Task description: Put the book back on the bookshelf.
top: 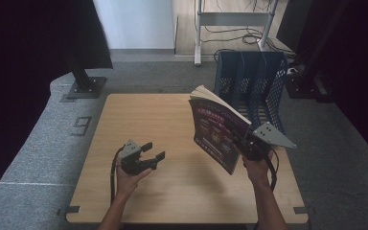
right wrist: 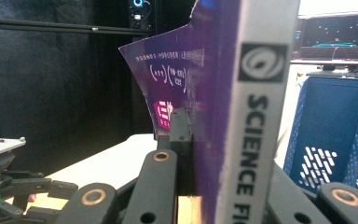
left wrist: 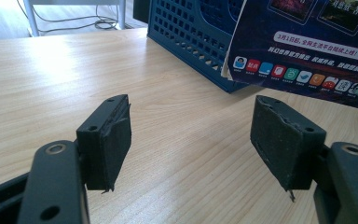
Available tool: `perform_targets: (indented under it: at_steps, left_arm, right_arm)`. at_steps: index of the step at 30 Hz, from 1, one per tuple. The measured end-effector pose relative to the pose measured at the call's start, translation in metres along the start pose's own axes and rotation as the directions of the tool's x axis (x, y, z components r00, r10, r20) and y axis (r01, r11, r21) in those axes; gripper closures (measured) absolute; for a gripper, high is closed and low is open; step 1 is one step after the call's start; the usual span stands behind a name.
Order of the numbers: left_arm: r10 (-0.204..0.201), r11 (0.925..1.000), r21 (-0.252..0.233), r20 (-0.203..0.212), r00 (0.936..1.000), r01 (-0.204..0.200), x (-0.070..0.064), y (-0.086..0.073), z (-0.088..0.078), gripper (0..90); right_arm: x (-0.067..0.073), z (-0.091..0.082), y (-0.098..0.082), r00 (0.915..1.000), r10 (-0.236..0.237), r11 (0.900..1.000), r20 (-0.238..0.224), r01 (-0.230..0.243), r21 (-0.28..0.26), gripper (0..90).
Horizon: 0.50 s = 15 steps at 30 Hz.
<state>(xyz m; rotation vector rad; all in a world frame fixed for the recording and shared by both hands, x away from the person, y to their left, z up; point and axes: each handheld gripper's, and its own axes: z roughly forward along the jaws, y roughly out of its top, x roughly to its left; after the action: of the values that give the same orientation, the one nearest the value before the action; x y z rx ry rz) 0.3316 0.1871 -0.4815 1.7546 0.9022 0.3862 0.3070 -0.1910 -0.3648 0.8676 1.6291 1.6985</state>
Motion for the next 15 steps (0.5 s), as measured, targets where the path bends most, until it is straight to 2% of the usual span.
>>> perform_targets:
  at_steps: [15]
  left_arm:
    - [-0.007, 1.0000, -0.001, -0.001, 1.0000, 0.007, 0.0006, 0.0000, -0.0007, 29.4]
  right_arm:
    - [-0.0090, -0.0030, 0.0065, 0.9995, 0.003, 1.000, 0.032, -0.003, -0.015, 81.8]
